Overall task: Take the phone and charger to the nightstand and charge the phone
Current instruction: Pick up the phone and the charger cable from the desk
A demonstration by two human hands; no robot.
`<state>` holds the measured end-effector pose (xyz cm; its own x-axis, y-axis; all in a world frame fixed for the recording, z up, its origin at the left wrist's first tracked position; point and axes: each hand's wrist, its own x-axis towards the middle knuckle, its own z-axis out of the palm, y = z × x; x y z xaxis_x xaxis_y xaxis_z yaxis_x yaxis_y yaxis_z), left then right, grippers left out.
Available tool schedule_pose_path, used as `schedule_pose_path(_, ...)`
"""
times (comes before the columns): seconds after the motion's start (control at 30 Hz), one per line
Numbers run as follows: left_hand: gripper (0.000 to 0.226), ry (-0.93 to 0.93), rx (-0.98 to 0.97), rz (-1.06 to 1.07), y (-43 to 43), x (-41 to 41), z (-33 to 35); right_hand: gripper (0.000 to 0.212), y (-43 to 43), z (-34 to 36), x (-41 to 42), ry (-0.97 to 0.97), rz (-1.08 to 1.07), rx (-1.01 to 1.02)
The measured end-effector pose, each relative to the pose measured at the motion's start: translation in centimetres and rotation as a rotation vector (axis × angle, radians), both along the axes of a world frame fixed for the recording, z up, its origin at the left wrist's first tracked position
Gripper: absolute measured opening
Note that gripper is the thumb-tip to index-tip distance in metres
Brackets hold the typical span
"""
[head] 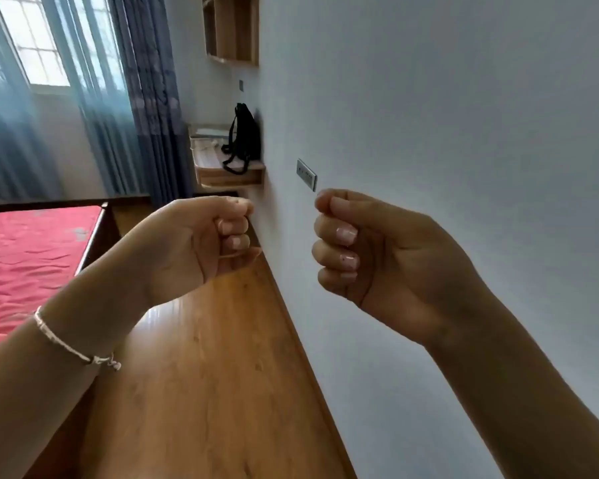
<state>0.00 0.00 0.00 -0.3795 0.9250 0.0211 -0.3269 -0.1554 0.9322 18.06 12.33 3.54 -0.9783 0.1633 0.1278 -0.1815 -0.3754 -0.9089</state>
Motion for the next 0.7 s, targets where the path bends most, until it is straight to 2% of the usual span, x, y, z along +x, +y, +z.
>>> schedule_pose_path(0.07,0.008,0.012,0.013,0.019,1.0,-1.2,-1.6,0.024,1.1,-1.6,-1.5,0.0,0.048,-0.019)
schedule_pose_path(0.37,0.003,-0.207,-0.097,0.139,2.7,-6.2,-10.4,0.022,5.2,-11.0,-9.5,-0.284,0.168,-0.205)
schedule_pose_path(0.5,0.001,-0.297,-0.155,0.177,3.2,-10.5,-13.4,0.02,6.7,-14.2,-15.0,-0.373,0.205,-0.237)
schedule_pose_path(0.7,0.001,-0.333,-0.234,0.234,5.1,-18.7,-15.5,0.016,9.0,-16.7,-23.7,-0.478,0.173,-0.285)
